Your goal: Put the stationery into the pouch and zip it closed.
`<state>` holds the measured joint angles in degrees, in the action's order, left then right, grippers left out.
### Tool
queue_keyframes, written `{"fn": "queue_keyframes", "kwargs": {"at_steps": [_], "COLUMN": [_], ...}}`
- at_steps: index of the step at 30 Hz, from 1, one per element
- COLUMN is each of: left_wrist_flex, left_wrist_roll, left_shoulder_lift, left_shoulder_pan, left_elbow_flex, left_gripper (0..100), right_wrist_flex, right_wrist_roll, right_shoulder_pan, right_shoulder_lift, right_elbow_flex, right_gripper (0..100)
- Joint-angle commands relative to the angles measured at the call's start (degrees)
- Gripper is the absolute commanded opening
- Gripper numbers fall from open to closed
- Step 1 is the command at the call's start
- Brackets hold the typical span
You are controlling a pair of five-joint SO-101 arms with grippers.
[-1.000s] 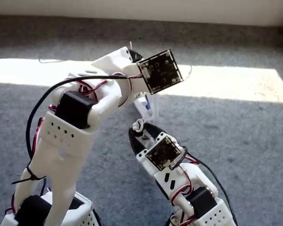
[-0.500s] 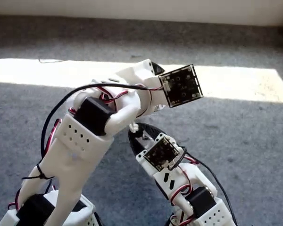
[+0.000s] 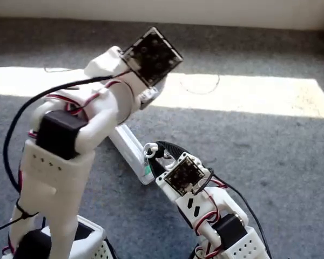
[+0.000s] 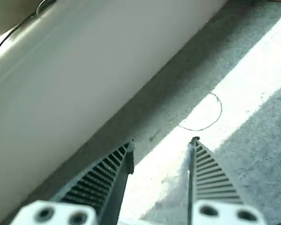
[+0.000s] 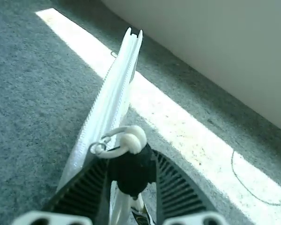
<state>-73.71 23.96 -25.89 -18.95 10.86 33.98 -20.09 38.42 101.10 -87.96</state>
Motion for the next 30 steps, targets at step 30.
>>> {"fn": "queue_keyframes", "kwargs": {"at_steps": [30], "left_wrist_flex": [-25.0], "left_wrist_roll": [1.7], "left_shoulder_lift": [-5.8], "left_shoulder_pan": [22.1], "left_elbow_flex": [-9.8], "left_gripper": [19], "right_wrist_flex": [8.5], "right_wrist_roll": [-5.5], "right_shoulder_pan": [-1.5], "right_shoulder_lift": [-1.4], "right_elbow_flex": [16.0], "right_gripper": [0.5]}}
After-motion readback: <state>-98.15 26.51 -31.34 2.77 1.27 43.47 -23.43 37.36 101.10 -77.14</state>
